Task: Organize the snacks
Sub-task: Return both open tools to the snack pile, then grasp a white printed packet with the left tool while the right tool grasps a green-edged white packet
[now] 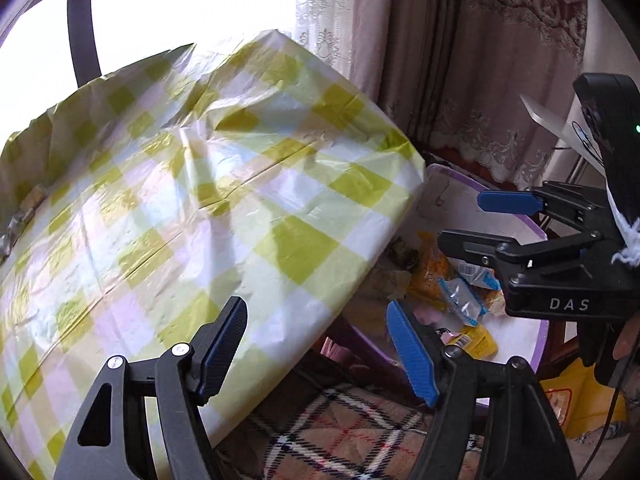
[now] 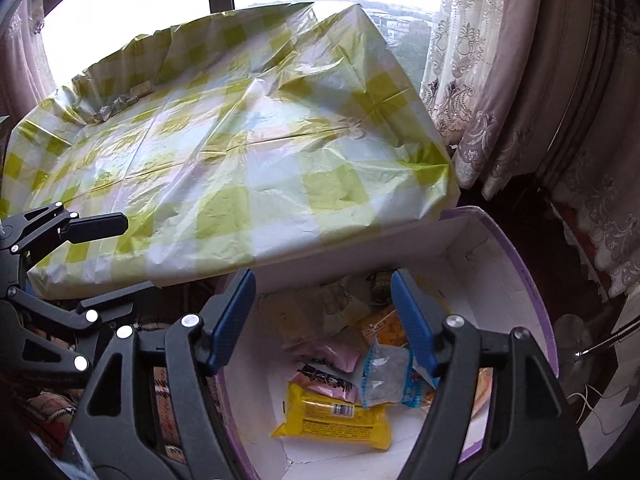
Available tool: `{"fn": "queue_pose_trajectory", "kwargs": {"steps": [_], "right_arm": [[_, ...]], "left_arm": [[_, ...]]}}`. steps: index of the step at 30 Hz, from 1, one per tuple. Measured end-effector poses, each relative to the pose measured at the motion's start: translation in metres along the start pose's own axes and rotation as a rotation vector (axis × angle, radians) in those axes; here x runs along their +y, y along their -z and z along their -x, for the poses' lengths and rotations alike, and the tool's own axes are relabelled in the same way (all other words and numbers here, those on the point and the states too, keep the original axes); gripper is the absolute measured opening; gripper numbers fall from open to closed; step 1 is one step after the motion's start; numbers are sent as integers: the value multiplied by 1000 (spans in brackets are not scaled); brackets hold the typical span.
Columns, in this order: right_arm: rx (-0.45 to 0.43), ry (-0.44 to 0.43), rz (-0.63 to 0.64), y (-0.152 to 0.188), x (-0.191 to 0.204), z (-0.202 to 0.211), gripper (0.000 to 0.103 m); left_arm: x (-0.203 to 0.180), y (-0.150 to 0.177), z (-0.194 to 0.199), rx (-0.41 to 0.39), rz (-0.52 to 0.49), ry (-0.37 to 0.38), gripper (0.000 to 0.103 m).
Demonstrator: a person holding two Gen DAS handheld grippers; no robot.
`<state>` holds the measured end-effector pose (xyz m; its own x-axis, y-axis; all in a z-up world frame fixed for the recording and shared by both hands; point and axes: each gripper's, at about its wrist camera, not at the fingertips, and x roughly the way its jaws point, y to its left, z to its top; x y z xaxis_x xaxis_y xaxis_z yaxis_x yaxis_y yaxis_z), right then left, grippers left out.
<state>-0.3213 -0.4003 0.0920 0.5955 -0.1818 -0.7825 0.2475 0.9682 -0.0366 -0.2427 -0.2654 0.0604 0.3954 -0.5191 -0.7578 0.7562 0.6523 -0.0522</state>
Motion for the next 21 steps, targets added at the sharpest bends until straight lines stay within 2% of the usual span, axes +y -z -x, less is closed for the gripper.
{"fn": "queue_pose_trajectory", "kwargs": {"steps": [11, 15, 21], "right_arm": [[70, -124, 135, -65, 117, -55, 74], [81, -191, 200, -97, 175, -86, 77], [106, -299, 284, -158, 263, -160, 77]], "left_arm": [[156, 30, -4, 29, 270, -174, 74], [228, 43, -3, 35, 383, -278, 74], [336, 59, 3, 9, 559, -437, 75]]}}
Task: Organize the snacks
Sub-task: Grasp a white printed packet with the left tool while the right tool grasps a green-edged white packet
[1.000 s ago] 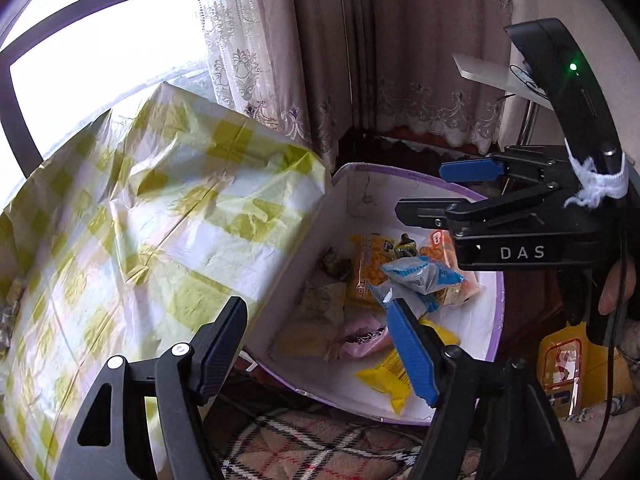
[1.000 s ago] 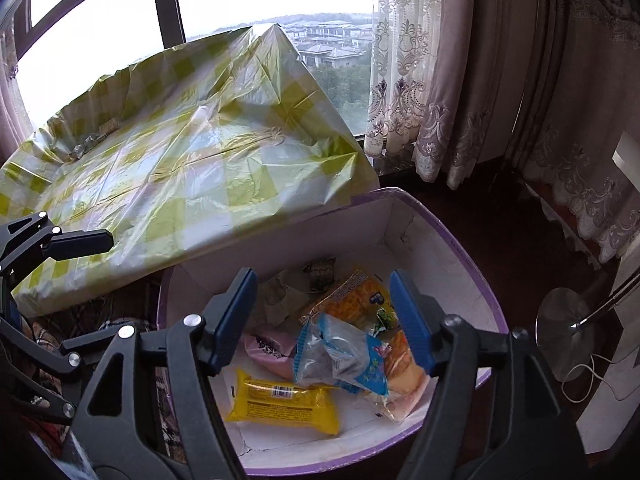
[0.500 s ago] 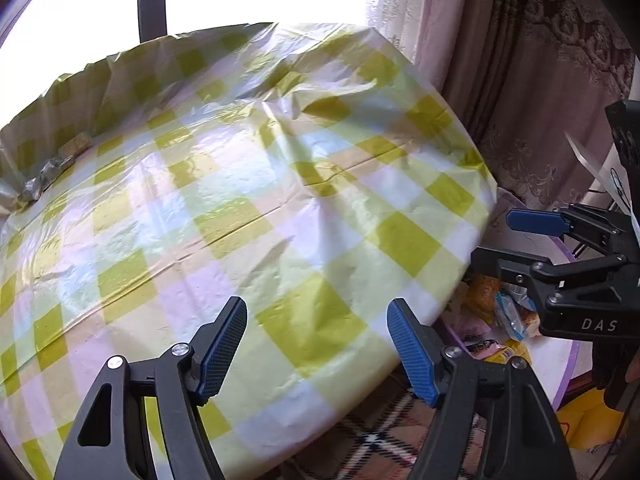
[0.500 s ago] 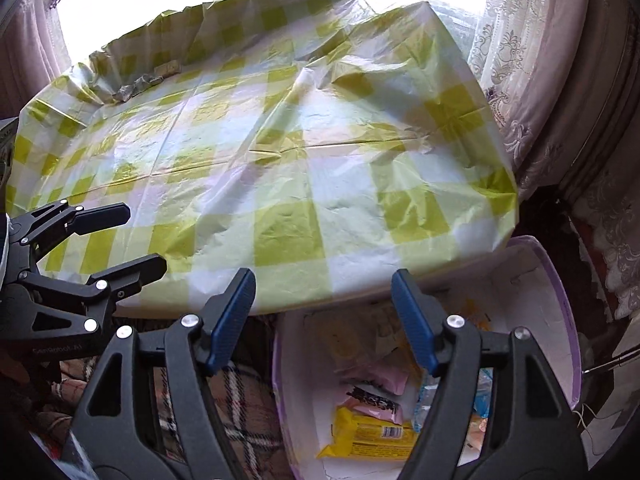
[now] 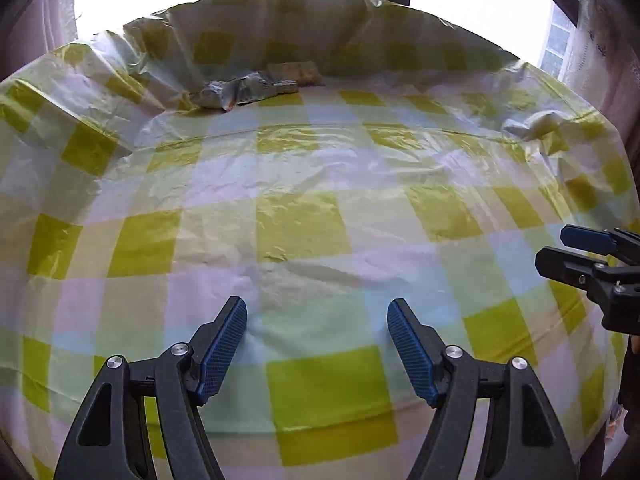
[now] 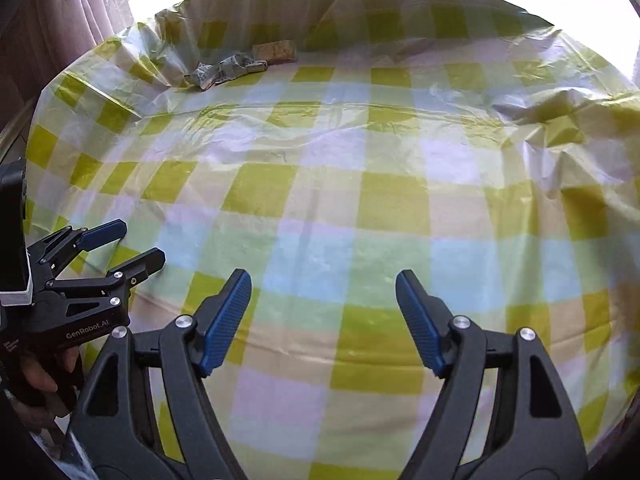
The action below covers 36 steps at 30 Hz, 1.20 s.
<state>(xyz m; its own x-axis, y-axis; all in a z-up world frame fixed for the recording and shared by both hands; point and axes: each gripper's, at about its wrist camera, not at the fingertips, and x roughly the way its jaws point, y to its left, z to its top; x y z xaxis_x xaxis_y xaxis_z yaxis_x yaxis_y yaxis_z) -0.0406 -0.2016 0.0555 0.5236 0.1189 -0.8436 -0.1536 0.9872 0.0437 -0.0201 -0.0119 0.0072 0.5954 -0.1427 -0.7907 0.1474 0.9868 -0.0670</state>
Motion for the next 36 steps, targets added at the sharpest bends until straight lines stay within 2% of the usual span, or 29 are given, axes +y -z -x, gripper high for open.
{"fn": "queue_pose_trajectory", "kwargs": {"steps": [6, 11, 15, 20, 21, 22, 24, 28, 34, 36], "right_arm": [[11, -63, 34, -84, 29, -82, 77], [-19, -103, 21, -141, 29, -125, 77], [-67, -145, 4, -179, 27, -142, 77], [-160, -204, 32, -213, 33, -149, 76], [-169, -209, 45, -220, 37, -152, 73], [-174, -209, 57, -225, 41, -155, 70], [-178, -212, 91, -232, 52, -159, 65], [-185, -232, 190, -242, 85, -175, 65], [-190, -190, 342, -258, 143, -204, 65], [-117, -149, 398, -262, 160, -223, 65]], "left_arm": [[62, -65, -45, -36, 77, -120, 76], [93, -132, -90, -63, 101, -165, 76], [105, -179, -119, -99, 115, -165, 76], [115, -210, -147, -70, 136, -108, 74], [116, -211, -146, -79, 132, -94, 63], [118, -208, -142, -83, 134, -83, 47], [120, -195, -130, -83, 154, -62, 47], [124, -149, -95, -91, 154, -64, 47], [140, -83, -47, -101, 256, -66, 47], [143, -68, -36, -97, 276, -69, 47]]}}
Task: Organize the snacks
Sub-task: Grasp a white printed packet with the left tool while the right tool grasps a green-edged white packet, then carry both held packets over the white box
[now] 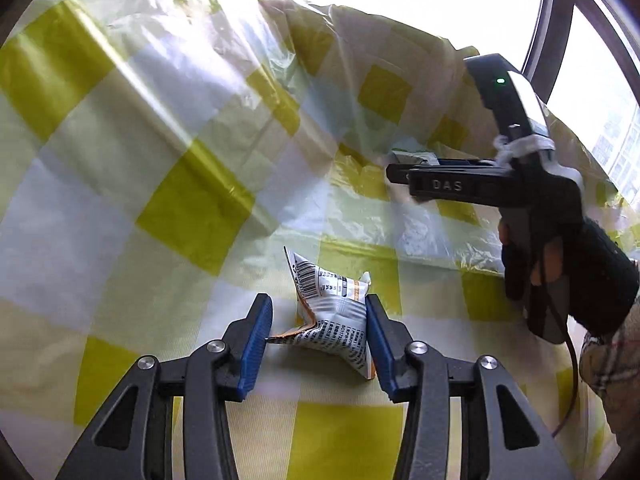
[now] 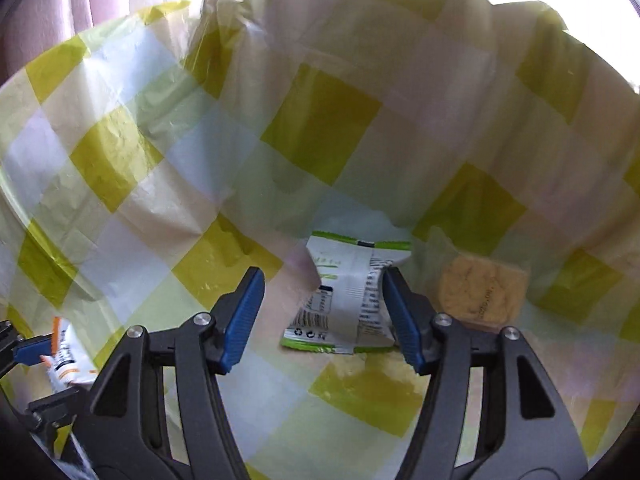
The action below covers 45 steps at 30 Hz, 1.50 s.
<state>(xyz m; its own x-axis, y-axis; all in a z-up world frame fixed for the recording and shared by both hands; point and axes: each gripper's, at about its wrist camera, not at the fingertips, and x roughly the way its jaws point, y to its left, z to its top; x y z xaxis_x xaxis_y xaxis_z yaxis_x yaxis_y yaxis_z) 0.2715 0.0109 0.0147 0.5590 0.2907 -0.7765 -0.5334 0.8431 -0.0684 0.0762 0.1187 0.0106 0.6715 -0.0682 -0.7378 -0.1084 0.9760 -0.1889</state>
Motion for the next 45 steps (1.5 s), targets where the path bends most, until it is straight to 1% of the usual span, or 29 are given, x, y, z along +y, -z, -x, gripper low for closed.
{"fn": "queue_pose_trajectory", "kwargs": {"steps": [1, 2, 3, 5, 10, 14, 16, 23, 33, 36, 41, 45], "right_arm": [[43, 9, 8, -1, 3, -9, 64], [24, -5, -12, -3, 2, -7, 50], [35, -17, -26, -3, 1, -7, 38], [23, -7, -33, 3, 4, 5, 36], [-22, -28, -36, 38, 22, 68, 36], [-15, -35, -48, 83, 39, 117, 36], [-14, -30, -65, 114, 44, 144, 36], [-5, -26, -144, 185, 58, 210, 36], [-57, 36, -213, 253, 65, 293, 36], [-70, 54, -237, 271, 68, 315, 36], [-93, 87, -274, 300, 69, 347, 36], [-111, 114, -307, 323, 64, 373, 36]], "left_arm": [[3, 4, 5, 5, 9, 6, 47], [4, 9, 10, 7, 13, 10, 48], [4, 13, 15, 9, 13, 7, 48], [3, 22, 24, 21, 8, 9, 48], [-1, 40, 48, 42, -8, 21, 48], [-12, 61, 70, 42, -20, 39, 48], [-15, 73, 84, 47, -26, 48, 48], [-40, 111, 121, 57, -84, 69, 48], [-85, 149, 158, 42, -194, 137, 48], [-97, 160, 167, 47, -218, 170, 48], [-118, 176, 185, 42, -274, 200, 48], [-136, 185, 202, 21, -320, 222, 48]]}}
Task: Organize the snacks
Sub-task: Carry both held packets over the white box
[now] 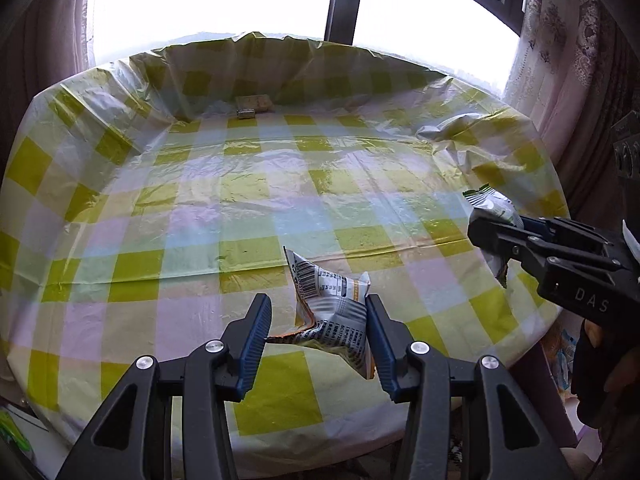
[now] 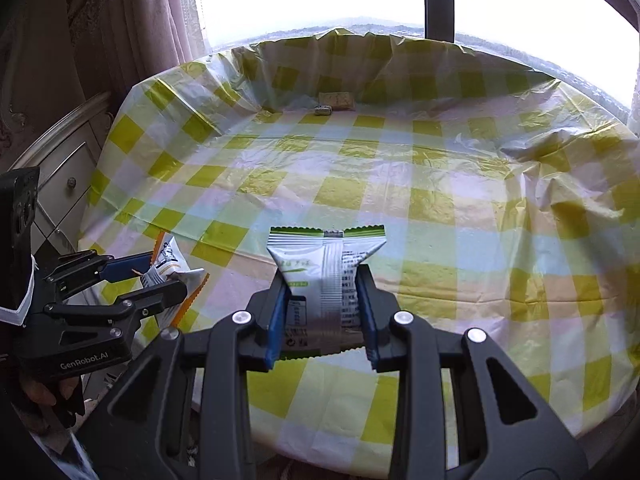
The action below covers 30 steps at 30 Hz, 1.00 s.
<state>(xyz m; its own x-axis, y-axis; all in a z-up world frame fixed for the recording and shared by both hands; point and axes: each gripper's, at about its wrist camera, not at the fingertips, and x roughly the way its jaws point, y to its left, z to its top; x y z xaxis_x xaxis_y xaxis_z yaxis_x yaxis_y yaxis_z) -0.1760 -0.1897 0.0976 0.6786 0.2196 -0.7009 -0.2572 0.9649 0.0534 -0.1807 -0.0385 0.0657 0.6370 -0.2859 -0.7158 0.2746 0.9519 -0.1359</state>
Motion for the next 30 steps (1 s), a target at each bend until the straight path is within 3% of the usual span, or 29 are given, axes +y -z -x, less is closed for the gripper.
{"fn": "queue_pose_trajectory", "kwargs": {"steps": [16, 30], "right_arm": [[-112, 181, -152, 74, -92, 125, 36], [-125, 341, -359, 135, -178, 175, 36]], "left_arm": [[-115, 0, 24, -21, -256, 114, 49], [-234, 12, 8, 51, -526, 250, 49]]}}
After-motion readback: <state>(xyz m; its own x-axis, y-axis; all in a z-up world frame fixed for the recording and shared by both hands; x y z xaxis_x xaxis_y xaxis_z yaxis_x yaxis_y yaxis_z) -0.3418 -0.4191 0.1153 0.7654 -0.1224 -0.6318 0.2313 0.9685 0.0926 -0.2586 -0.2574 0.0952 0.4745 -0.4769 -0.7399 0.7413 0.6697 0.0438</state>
